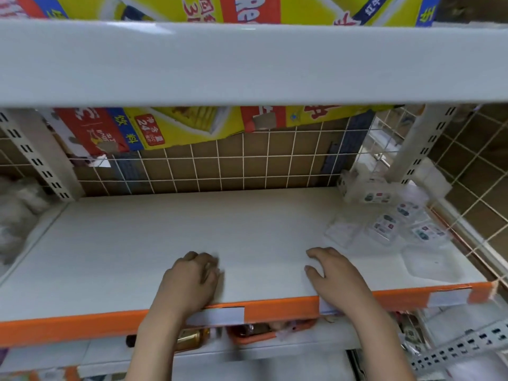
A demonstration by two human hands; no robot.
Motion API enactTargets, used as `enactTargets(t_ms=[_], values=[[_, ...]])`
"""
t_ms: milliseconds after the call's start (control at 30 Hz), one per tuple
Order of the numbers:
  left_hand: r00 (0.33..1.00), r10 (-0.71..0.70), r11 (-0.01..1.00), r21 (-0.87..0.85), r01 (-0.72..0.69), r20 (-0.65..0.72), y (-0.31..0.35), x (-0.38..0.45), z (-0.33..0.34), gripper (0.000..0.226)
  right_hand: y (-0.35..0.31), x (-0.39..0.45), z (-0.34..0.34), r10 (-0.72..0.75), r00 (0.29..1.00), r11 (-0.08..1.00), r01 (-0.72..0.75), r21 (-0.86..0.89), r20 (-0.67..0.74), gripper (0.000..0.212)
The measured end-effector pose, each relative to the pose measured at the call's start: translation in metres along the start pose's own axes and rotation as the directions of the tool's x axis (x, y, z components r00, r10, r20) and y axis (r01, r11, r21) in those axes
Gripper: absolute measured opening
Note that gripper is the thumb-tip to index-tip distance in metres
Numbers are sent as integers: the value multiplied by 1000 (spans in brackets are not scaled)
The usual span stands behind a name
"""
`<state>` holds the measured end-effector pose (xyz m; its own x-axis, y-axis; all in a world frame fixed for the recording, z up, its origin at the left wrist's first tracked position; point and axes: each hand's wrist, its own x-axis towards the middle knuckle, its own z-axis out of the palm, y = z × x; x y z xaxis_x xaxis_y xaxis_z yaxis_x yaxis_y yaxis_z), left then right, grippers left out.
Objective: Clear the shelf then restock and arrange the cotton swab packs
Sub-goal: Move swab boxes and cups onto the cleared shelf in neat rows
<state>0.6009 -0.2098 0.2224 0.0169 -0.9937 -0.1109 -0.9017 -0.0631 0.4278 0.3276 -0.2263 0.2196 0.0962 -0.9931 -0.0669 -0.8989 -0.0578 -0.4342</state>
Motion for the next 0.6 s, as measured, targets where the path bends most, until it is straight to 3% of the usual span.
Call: enactTargets(t_ms=[67, 200, 600], values=[[1000, 5, 1000, 7, -5, -2, -1, 0, -2, 53, -3, 1, 0, -4, 1000, 1000, 5, 12, -11, 43], [999, 27, 1000, -11, -28, -38, -7, 6, 1, 34, -6, -2, 1, -1, 1000, 1000, 1, 11, -26, 43], [992, 14, 999, -28, -18, -123, 2, 10, 14, 36, 11, -13, 0, -11, 991, 999, 17, 44, -132, 40]])
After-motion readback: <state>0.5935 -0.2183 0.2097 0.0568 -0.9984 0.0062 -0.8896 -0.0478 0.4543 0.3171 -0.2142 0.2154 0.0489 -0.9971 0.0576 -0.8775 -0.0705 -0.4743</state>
